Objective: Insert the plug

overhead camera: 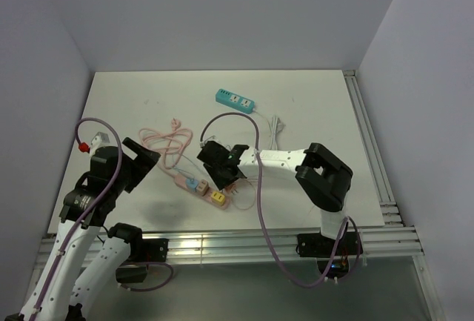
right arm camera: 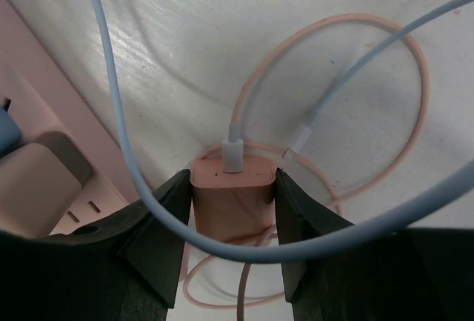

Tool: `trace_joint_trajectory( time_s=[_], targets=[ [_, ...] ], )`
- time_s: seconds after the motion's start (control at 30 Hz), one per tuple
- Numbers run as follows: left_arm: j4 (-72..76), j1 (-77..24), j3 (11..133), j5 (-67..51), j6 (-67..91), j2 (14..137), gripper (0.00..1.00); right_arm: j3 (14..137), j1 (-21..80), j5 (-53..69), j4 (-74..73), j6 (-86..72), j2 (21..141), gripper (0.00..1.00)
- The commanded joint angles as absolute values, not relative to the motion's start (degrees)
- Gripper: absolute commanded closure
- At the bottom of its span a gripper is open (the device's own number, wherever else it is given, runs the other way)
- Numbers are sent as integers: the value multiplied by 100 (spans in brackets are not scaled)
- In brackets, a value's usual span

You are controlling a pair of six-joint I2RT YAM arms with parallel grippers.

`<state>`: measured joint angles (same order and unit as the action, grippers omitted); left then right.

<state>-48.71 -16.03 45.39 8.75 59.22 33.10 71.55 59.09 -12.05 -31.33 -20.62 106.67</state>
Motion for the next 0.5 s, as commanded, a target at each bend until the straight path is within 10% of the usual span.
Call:
trace_joint_trajectory(
  time_s=[0.0, 0.47],
  targets=[
    [-4720, -1582, 4640, 791, 5862, 3296, 7, 7119, 5836, -1143, -2857, -2013, 10775, 49],
    [-4676, -1582, 4614, 536, 5880, 3155, 8, 7084, 5713, -1784, -2935, -2065, 10319, 90]
  ],
)
